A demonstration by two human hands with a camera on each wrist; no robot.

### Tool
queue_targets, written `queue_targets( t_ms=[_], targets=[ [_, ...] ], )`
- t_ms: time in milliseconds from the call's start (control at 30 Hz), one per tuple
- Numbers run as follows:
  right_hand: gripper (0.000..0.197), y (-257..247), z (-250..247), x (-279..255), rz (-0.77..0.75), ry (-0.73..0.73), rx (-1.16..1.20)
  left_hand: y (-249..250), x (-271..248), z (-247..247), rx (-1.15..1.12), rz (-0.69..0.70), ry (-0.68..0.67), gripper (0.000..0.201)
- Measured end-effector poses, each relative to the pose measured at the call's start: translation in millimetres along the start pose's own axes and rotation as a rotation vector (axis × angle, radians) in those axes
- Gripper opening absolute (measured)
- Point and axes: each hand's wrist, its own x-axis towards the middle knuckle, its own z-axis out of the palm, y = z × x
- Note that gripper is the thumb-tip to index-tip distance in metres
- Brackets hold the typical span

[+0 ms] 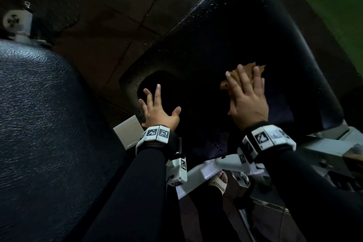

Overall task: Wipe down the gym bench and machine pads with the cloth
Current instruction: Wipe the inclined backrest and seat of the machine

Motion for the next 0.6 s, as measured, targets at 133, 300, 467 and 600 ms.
queue_targets(
  t_ms=[133, 300, 467, 600],
  targets=[
    [0.050, -14.0, 0.7, 46.4, 0.068, -0.010, 0.008, 0.5, 0.8, 0.9, -0.009, -0.008, -0.008, 0.091],
    [0.051, -52.2, 15.1, 55.6, -0.010, -0.062, 0.034, -0.3, 1.8, 1.4, -0.004, -0.006, -0.008, 0.091],
    [0.057, -54.8, 25.2, 3.7, -0.225, -0.166, -0.013, 0.2, 1.3, 2.1, -0.012, -0.001, 0.011, 0.091],
    [0.060, -27.4, 12.8, -24.6, -0.219, -0.199, -0.041, 0.5, 1.8, 1.6, -0.019, -0.007, 0.002, 0.091]
  ],
)
